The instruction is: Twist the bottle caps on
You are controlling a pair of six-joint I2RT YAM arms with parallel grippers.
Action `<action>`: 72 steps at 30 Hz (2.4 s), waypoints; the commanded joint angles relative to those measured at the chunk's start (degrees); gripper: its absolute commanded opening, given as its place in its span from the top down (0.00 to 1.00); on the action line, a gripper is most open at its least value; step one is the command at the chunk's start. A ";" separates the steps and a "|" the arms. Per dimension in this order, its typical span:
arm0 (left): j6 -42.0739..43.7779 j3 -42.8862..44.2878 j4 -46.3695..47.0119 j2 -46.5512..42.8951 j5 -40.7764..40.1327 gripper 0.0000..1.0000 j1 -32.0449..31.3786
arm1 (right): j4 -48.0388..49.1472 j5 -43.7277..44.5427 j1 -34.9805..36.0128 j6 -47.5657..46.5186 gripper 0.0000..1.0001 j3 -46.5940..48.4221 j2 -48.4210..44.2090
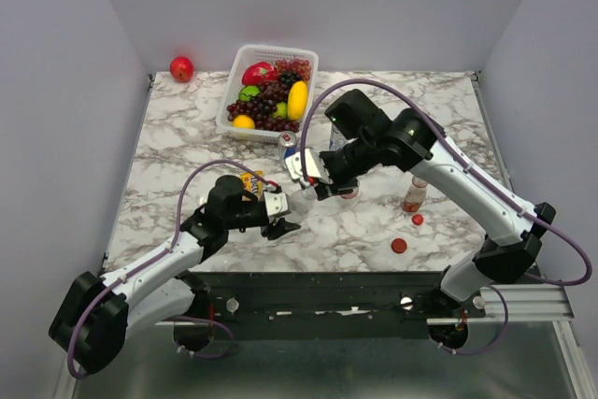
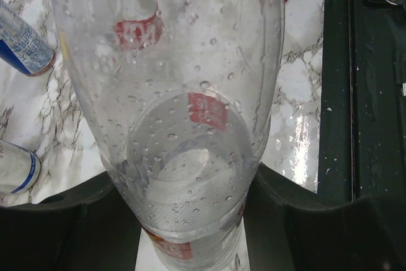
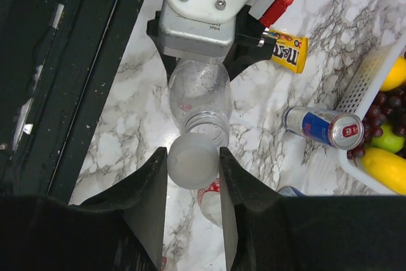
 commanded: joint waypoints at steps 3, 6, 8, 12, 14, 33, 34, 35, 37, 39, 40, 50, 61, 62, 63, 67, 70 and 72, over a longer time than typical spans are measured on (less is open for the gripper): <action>-0.40 0.68 2.69 -0.90 -0.76 1.00 -1.16 | 0.28 1.77 0.90 -2.88 0.70 0.07 0.64; 0.04 0.94 2.69 -0.82 -0.68 1.00 -1.25 | 1.43 2.82 1.08 -3.06 0.70 -1.07 0.38; 0.30 0.94 2.69 -0.90 -0.85 1.00 -1.34 | 1.52 3.44 1.17 -2.97 0.70 -1.16 0.55; 2.58 0.94 1.90 -1.34 -1.02 1.00 -1.77 | 1.87 3.18 1.08 -2.71 0.69 -1.42 0.38; 3.03 0.94 2.16 -1.43 -1.55 1.00 -1.86 | 1.70 2.82 1.08 -2.71 0.69 -1.16 0.55; 0.75 1.29 3.30 -1.43 -3.57 1.00 -1.95 | -2.77 -0.95 1.26 -6.31 0.69 1.47 1.87; 0.83 1.29 3.30 -1.52 -3.75 1.00 -1.95 | -3.31 -1.39 1.26 -6.57 0.69 1.82 2.31; 0.83 1.29 3.57 -1.35 -4.01 1.00 -1.95 | -3.66 -1.57 1.26 -6.75 0.69 2.26 2.40; 1.09 1.29 3.74 -1.26 -4.19 1.00 -1.95 | -4.37 -2.01 1.26 -7.19 0.69 2.44 2.66; 1.45 1.29 3.74 -1.17 -4.02 1.00 -1.95 | -4.72 -2.36 1.26 -7.54 0.69 2.79 2.75; 1.54 1.38 3.66 -1.26 -4.10 1.00 -1.95 | -4.72 -2.45 1.26 -7.72 0.69 2.80 2.84; -0.91 2.26 5.92 -1.52 -6.72 1.00 -1.78 | -4.02 -1.31 1.34 -8.07 0.69 0.61 3.10; -9.10 -3.10 16.75 -6.09 -16.40 1.00 -1.34 | 1.52 -2.89 -2.87 10.11 0.68 2.44 5.65; -8.58 -2.84 16.49 -6.18 -16.49 1.00 -1.25 | 1.52 -2.80 -2.96 11.08 0.68 3.14 6.96; -8.40 -2.75 16.58 -6.18 -16.76 1.00 -1.25 | 1.43 -2.63 -2.88 12.14 0.69 3.84 7.58; -7.87 -1.17 15.96 -6.09 -19.91 1.00 -1.34 | 0.47 0.09 -2.96 23.08 0.70 10.93 12.93; -7.78 0.15 15.78 -5.83 -26.15 1.00 -1.42 | -4.36 2.55 -2.96 33.53 0.73 17.63 19.78; -7.69 0.76 15.78 -5.56 -30.11 1.00 -1.42 | -7.43 5.37 -2.96 40.07 0.78 22.91 22.77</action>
